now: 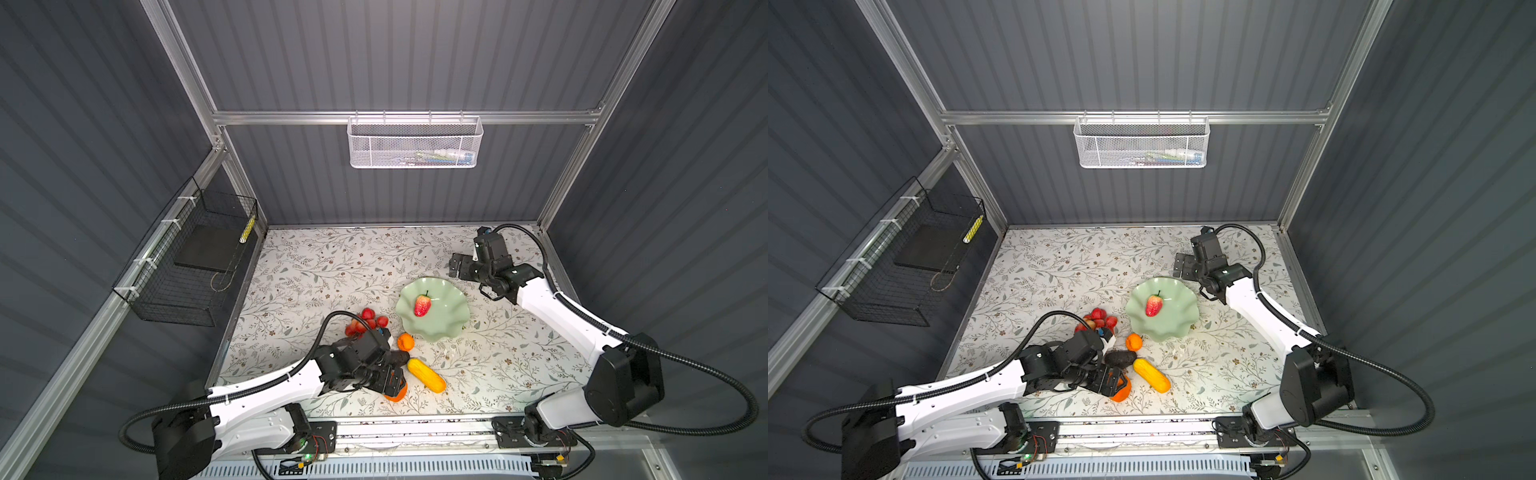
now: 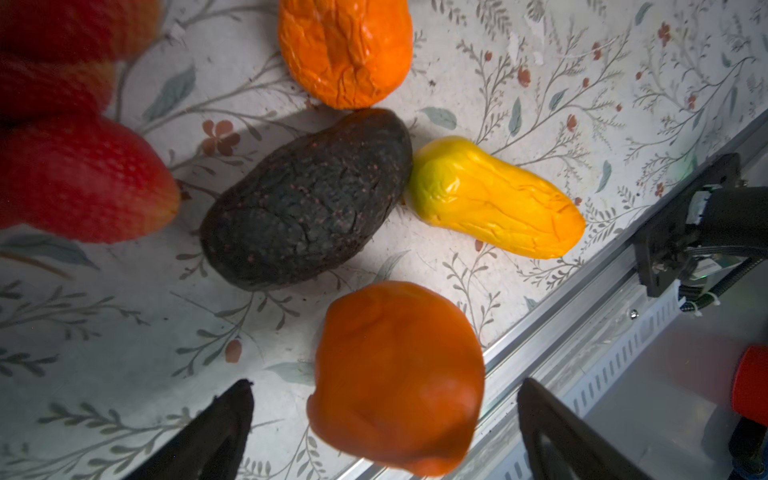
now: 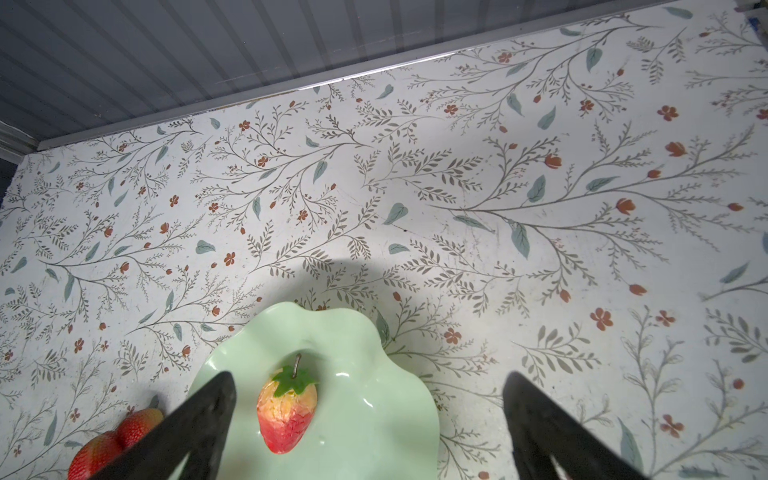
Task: Place and organize the fake fruits in the fruit bowl
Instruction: 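Grasp the large orange fruit with the left gripper while the right gripper withdraws, then lift the orange fruit into the bowl beside the strawberry and release it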
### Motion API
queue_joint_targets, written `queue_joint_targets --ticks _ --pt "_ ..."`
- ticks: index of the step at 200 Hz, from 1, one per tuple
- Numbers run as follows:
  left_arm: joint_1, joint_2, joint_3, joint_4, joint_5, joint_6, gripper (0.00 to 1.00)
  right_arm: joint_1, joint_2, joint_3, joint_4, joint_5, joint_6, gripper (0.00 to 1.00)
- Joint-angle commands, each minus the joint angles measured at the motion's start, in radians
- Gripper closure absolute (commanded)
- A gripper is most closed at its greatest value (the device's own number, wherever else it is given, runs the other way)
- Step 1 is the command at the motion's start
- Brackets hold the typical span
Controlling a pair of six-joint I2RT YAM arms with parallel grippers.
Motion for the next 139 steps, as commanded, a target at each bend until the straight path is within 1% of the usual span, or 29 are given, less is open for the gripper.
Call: queue_joint_targets --ticks 1,12,28,34,57,69,89,104,117,127,139 --pt "-0.025 0.050 -0.021 0.059 0.018 -0.025 0.00 -0.009 -0.024 -0.017 0.017 -0.010 0.011 0.01" --pt "-0.035 0.070 -0.020 0.079 0.015 -0.033 0.01 -0.011 -0.025 -0.019 0.018 -0.013 0.012 0.01" --pt "-0.040 0.087 -0.011 0.086 0.007 -0.034 0.07 -0.014 -0.025 -0.024 0.021 -0.013 0.011 0.01" --pt "-0.040 0.089 -0.006 0.082 0.004 -0.033 0.11 -0.015 -0.025 -0.027 0.023 -0.014 0.011 0.01" --pt "-0.040 0.053 0.017 0.033 -0.027 -0.017 0.32 -0.020 -0.028 -0.037 0.030 -0.016 0.015 0.01" --pt "-0.040 0.019 0.049 -0.028 -0.039 0.045 0.38 -0.023 -0.028 -0.043 0.036 -0.020 0.018 0.01" --pt "-0.040 -0.028 0.173 -0.213 -0.122 0.179 0.43 -0.028 -0.026 -0.051 0.037 -0.025 0.017 0.01" --pt "-0.038 -0.023 0.282 -0.257 -0.166 0.272 0.43 -0.030 -0.031 -0.060 0.029 -0.032 0.007 0.01" --pt "-0.027 0.039 0.374 -0.252 -0.177 0.342 0.44 -0.032 -0.047 -0.076 0.020 -0.025 0.003 0.01" --pt "-0.011 0.119 0.439 -0.236 -0.177 0.394 0.45 -0.033 -0.070 -0.090 0.012 -0.019 -0.001 0.01" --pt "0.013 0.221 0.497 -0.177 -0.172 0.441 0.47 -0.034 -0.109 -0.115 0.006 -0.015 -0.008 0.01"
